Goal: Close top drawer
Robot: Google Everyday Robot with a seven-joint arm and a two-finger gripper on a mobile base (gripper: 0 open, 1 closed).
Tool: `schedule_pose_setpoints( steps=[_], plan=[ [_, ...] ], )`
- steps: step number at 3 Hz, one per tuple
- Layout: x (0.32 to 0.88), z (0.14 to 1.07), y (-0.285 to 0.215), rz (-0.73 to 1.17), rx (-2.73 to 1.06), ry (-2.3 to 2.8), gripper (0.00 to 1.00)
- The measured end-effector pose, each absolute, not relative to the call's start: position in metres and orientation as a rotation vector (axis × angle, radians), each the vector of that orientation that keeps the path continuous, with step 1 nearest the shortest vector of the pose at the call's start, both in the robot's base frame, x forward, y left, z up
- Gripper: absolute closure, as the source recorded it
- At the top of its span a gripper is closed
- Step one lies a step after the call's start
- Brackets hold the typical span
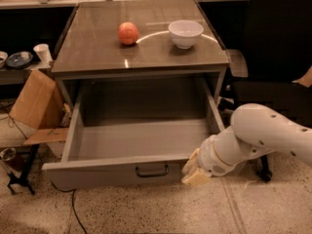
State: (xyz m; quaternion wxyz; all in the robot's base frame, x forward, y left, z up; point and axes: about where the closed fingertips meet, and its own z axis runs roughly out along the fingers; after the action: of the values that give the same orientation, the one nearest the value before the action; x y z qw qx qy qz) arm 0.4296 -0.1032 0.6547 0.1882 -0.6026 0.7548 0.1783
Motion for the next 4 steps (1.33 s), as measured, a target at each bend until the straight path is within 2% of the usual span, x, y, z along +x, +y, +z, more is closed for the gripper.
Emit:
schedule_pose_setpoints(
  steps=[1,2,3,4],
  plan=[
    [0.453,0.655,-0.074,0.507,-1.738,2.059,0.04],
    [0.473,0.655,-0.053,0.5,-1.762,2.01,0.0],
    [0.484,0.656,-0.04,0.483,-1.778,1.979,0.0],
    [0.492,0.654,-0.034,0.454,-1.794,1.974,0.19]
  ],
)
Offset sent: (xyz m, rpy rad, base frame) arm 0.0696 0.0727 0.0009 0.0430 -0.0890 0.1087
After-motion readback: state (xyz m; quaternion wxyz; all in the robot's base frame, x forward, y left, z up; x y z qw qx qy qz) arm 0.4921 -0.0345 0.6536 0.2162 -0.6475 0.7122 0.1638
